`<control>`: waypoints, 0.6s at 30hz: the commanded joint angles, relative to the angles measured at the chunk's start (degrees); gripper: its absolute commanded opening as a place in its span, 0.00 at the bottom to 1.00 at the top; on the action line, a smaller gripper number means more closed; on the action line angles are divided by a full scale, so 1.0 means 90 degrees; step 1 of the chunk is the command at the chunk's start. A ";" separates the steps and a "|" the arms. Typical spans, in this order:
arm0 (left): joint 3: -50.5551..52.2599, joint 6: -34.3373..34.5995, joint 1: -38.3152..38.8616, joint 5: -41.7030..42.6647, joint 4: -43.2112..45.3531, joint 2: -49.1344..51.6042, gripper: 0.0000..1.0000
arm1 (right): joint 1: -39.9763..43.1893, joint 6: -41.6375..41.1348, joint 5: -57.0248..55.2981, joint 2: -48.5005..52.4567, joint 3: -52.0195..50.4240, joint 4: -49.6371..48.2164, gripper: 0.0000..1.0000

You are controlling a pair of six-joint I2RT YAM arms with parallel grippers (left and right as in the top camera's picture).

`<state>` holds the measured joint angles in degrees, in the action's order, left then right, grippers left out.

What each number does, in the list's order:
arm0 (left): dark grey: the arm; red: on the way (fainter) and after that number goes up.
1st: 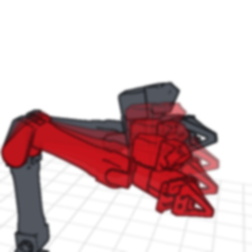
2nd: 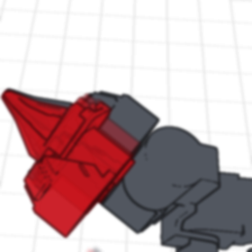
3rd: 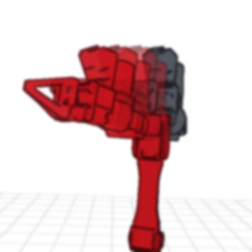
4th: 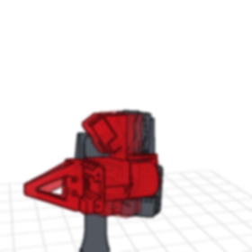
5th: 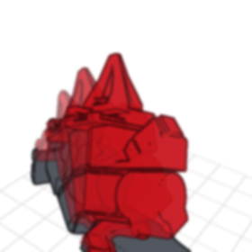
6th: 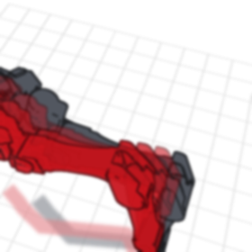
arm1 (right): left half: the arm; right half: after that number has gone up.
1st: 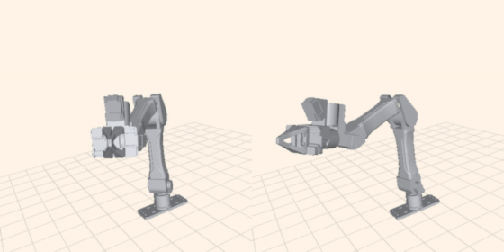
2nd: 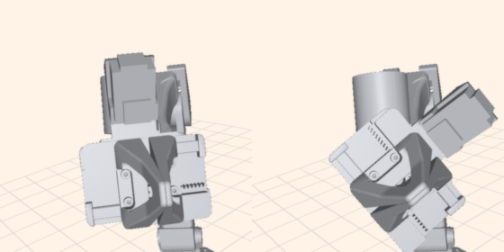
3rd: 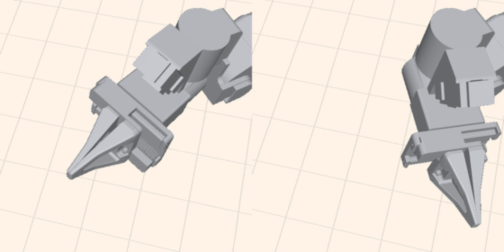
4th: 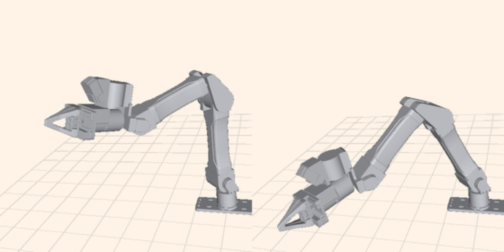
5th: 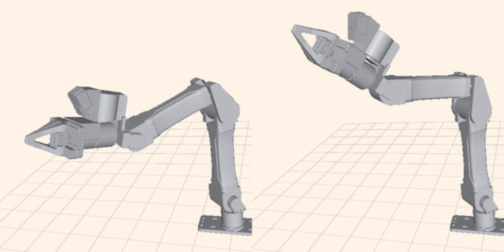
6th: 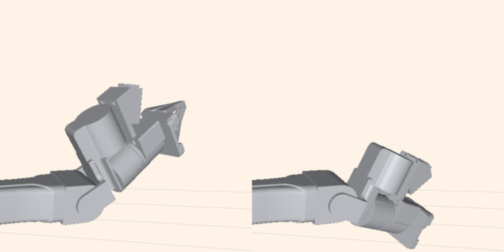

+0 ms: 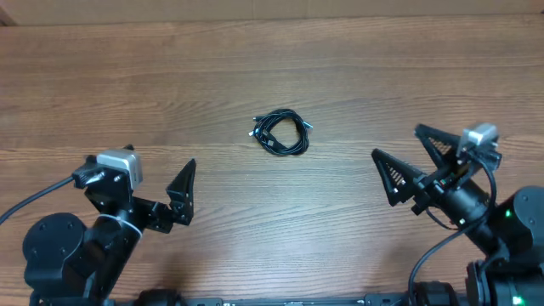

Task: Untangle cables
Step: 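Raise both arms and move the grippers toward the black cable bundle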

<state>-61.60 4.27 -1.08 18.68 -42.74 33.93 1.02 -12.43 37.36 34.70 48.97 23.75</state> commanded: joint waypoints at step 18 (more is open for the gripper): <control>-0.1698 0.0080 0.0840 -0.0797 -0.1469 0.4172 1.00 | -0.1222 0.0559 -0.2322 0.3730 0.3912 0.3405 1.00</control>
<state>-73.91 4.34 4.25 11.92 -53.63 64.86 -7.14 -12.03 31.79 65.10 82.26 51.77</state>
